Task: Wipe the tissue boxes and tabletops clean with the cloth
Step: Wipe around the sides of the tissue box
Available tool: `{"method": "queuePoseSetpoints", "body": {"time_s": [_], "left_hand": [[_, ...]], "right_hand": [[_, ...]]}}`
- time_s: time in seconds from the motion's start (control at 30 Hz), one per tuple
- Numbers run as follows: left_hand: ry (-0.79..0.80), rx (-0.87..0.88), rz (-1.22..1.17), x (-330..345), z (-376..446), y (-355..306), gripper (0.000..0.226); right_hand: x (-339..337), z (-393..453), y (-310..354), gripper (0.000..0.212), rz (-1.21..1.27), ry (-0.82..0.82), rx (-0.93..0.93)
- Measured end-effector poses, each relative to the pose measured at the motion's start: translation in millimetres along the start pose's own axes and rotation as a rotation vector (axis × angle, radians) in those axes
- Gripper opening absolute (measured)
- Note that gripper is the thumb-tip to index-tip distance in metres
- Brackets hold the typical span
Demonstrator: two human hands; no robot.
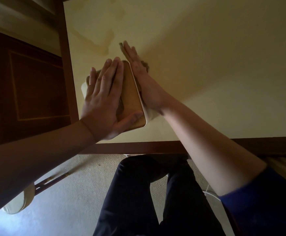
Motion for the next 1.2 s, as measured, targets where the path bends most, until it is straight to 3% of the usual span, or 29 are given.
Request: {"method": "queuePoseSetpoints", "body": {"time_s": [0.33, 0.73, 0.9, 1.03, 1.2], "left_hand": [[-0.008, 0.008, 0.004, 1.9, 0.5, 3.7, 0.114], [-0.002, -0.003, -0.014, -1.0, 0.7, -0.5, 0.113], [-0.008, -0.011, -0.014, -1.3, 0.7, 1.5, 0.113], [0.006, -0.014, -0.013, 1.4, -0.9, 2.5, 0.114], [-0.003, -0.020, -0.147, -7.9, 0.2, 7.2, 0.107]], "right_hand": [[25.9, -129.3, -22.6, 0.053, 0.125, 0.059, 0.116], [-4.9, 10.9, 8.2, 0.056, 0.041, 0.039, 0.044], [10.7, -28.8, -7.3, 0.053, 0.070, 0.001, -0.004], [21.7, -84.1, -27.5, 0.055, 0.159, 0.001, 0.068], [19.1, -59.6, -21.2, 0.052, 0.178, 0.010, 0.055]]}}
Point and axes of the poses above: each hand's wrist, its own z-axis towards the middle knuckle, its own x-axis out of the palm, y = z × x, the point moved 4 cm from there along z, towards the middle knuckle, and after that the axes turned 4 degrees about x, right-handed, at the moved point
